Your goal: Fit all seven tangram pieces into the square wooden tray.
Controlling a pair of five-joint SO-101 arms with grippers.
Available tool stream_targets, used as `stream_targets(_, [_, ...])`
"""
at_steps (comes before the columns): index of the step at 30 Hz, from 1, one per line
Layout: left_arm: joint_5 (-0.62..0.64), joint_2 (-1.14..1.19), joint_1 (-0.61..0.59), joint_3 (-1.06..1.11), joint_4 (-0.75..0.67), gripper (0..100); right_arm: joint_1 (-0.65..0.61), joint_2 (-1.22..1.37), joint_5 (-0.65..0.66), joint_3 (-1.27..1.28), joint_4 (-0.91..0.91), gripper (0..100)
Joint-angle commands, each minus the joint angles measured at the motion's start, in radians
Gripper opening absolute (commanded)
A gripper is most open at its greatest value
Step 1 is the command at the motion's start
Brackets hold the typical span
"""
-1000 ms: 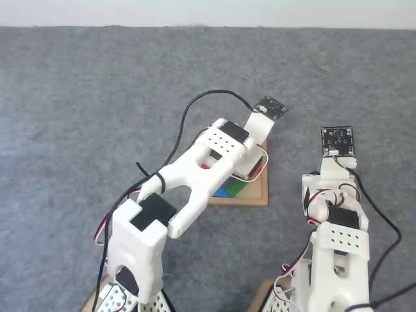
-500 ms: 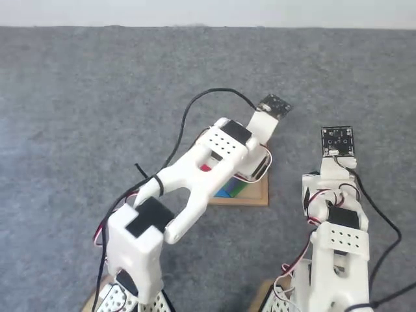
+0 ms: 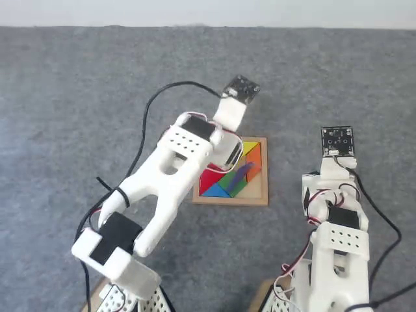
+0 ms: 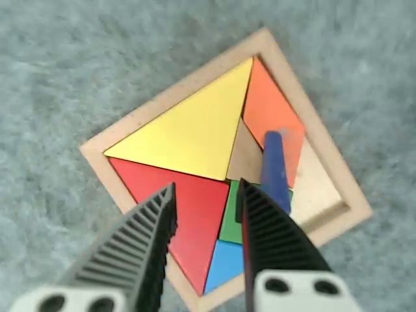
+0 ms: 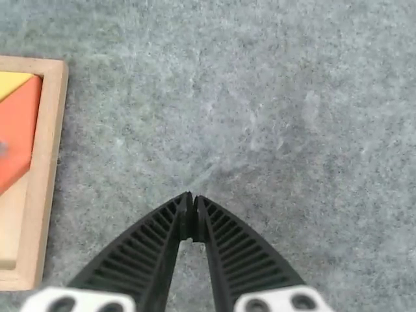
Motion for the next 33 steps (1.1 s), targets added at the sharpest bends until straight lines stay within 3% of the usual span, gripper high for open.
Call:
stream_targets(1, [-0.021,0.046,0.046,0.007,-0.046,15,0.004,0.012,-0.012,-0.060,-0.002,0.7])
stream_targets(13, [-0.015,0.104,0.160,-0.004,-0.041,15,0.004,0.012,-0.012,-0.060,-0.004,0.7])
stream_targets(22, [-0.015,0.104,0.160,-0.002,-0.009,15,0.004,0.012,-0.012,-0.060,-0.004,0.7])
stream_targets(27, [0.009,-0.011,0.094,0.013,-0.012,14,0.004,0.002,-0.015,-0.057,-0.004,0.7])
stream_targets(33, [0.017,-0.330,0.068,0.354,-0.305,10,0.004,0.002,-0.017,-0.055,-0.004,0.7])
